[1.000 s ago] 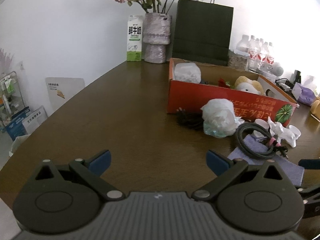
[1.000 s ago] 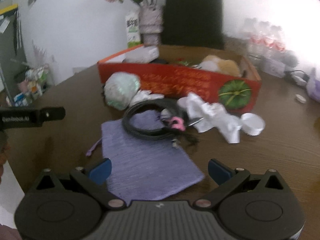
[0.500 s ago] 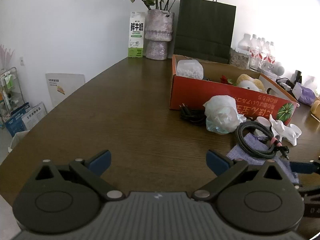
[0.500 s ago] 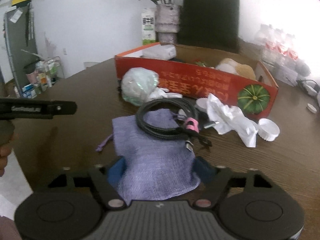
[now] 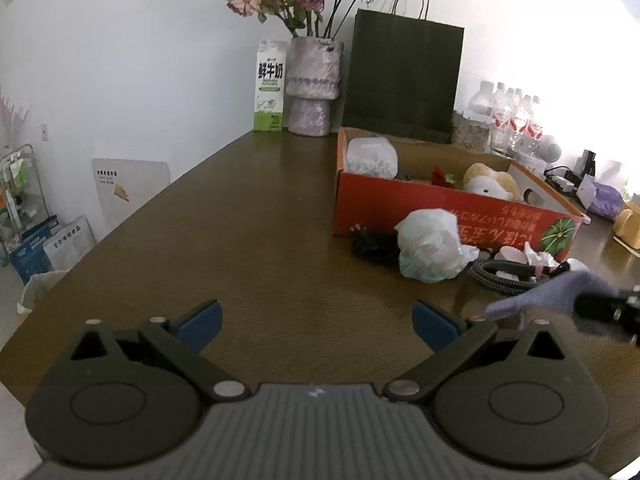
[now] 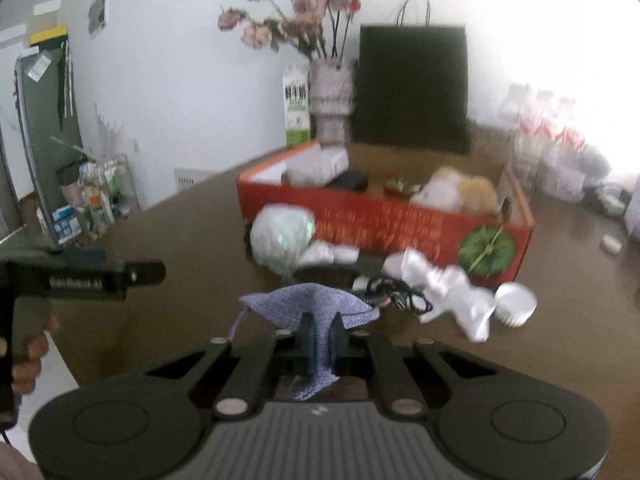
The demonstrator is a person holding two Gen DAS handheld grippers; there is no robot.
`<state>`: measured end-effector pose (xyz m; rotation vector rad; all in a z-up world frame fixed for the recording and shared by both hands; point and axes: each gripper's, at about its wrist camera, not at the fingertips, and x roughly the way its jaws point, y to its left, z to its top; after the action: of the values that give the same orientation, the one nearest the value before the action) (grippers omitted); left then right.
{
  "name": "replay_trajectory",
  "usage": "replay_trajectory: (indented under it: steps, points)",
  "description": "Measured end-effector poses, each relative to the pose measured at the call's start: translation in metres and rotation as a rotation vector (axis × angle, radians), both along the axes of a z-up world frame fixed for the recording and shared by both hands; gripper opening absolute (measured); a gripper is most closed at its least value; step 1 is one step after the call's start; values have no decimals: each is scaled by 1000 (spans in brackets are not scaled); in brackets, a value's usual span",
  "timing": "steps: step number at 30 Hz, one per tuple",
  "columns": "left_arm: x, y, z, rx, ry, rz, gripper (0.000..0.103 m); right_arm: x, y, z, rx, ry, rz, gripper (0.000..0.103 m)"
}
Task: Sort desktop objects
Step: 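Grasp the purple cloth pouch with the right tool and lift it, then hold the purple pouch raised with the right tool while the left tool approaches the black cable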
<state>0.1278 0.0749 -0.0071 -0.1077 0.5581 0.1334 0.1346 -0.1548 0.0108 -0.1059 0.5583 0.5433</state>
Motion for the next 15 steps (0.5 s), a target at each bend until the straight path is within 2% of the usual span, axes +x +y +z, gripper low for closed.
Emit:
replay_trajectory:
  steps: [6, 15]
  points:
    - [-5, -7, 9, 6, -24, -16, 103, -10, -13, 22, 19, -74, -37, 6]
    - [15, -48, 15, 15, -4, -112, 103, -8, -57, 25, 39, -107, -150, 6]
